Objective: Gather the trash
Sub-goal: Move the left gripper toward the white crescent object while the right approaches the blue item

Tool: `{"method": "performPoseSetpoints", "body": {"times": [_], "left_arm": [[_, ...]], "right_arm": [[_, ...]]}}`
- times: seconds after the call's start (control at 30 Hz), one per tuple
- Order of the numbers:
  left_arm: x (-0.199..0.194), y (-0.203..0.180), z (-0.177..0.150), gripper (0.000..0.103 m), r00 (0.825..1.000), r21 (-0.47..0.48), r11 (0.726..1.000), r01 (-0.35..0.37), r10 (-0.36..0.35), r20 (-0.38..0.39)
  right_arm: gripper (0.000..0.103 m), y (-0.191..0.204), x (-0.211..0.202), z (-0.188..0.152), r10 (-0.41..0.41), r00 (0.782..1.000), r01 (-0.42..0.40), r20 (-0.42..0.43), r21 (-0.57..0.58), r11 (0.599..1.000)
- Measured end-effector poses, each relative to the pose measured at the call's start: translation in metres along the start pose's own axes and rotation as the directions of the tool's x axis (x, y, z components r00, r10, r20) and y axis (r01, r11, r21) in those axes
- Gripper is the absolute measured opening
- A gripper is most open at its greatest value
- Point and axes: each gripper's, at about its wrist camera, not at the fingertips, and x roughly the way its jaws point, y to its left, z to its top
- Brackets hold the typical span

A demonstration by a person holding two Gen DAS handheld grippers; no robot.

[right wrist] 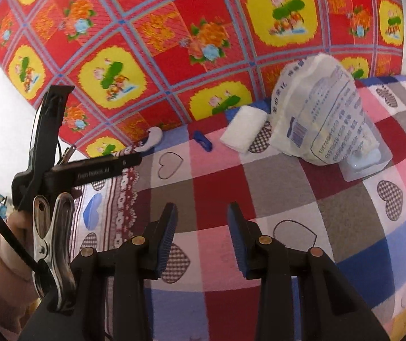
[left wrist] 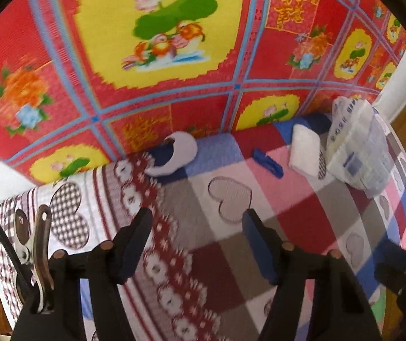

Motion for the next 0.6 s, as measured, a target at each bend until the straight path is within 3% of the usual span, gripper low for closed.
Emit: {"method": "performPoseSetpoints", "body": {"times": [0.33,0.6], "left_arm": [[0.046,0.000,0.031,0.065,0.999,-0.012,1.000,-0.020,0.020,-0.037],[0.075,0.002,0.047,0.065,0.994,0.038,0.994,-0.102,0.103,-0.035]], "right_arm": [[0.038,-0.026,0.023,0.007,0.027,0.996,-0.023,-0.082,0.047,0.999],[0.038,-0.037,0.036,0.007,0.034,0.993,-0.029,-0.116,0.052,0.998]]}}
